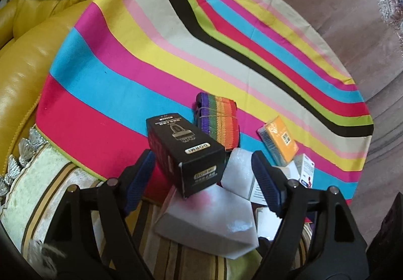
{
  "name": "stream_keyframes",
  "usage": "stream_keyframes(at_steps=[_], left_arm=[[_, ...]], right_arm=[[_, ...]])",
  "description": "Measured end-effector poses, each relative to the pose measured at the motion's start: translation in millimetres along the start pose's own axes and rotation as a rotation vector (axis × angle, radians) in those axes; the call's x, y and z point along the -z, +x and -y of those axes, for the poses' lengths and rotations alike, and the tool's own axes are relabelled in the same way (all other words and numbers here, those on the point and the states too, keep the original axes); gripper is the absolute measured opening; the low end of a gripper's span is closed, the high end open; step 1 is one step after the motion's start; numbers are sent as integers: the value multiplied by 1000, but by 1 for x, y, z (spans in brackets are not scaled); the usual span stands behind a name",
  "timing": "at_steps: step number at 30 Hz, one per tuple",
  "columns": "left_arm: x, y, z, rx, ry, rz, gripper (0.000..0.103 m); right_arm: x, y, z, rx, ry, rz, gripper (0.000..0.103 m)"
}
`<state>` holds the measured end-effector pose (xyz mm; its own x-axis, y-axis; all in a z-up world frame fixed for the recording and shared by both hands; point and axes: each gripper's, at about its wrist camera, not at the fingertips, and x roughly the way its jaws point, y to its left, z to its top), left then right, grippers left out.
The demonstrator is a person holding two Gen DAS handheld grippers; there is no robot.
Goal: Organize objects
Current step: 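Return both grippers to the table and grasp the black DORMI box with the left gripper, then lift the black DORMI box with the left gripper while the right grasps a white square box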
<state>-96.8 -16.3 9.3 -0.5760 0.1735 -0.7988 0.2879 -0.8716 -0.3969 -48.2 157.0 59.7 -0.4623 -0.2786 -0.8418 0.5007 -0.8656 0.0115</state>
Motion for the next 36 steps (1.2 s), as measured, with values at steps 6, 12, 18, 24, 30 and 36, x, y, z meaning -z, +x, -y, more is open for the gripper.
stream_keyframes(at_steps=[6,12,18,24,30,36], left_arm=[[-1,6,-10,6,-6,-18,59],[-3,0,-21,48,-20,-4,53],[-1,-6,-37,97,-38,17,48],[6,-17,-50,132,-74,57,44],[9,-24,-50,139,-65,87,44],[11,-32,-57,155,-80,120,44]], right_arm=[[-3,6,1,-9,6,-10,85],[-3,10,-3,7,-16,-28,85],[-3,18,5,-80,24,-60,85],[-3,22,17,-153,98,-72,85],[-4,21,15,-152,120,-64,85],[-5,26,19,-190,138,-68,85]])
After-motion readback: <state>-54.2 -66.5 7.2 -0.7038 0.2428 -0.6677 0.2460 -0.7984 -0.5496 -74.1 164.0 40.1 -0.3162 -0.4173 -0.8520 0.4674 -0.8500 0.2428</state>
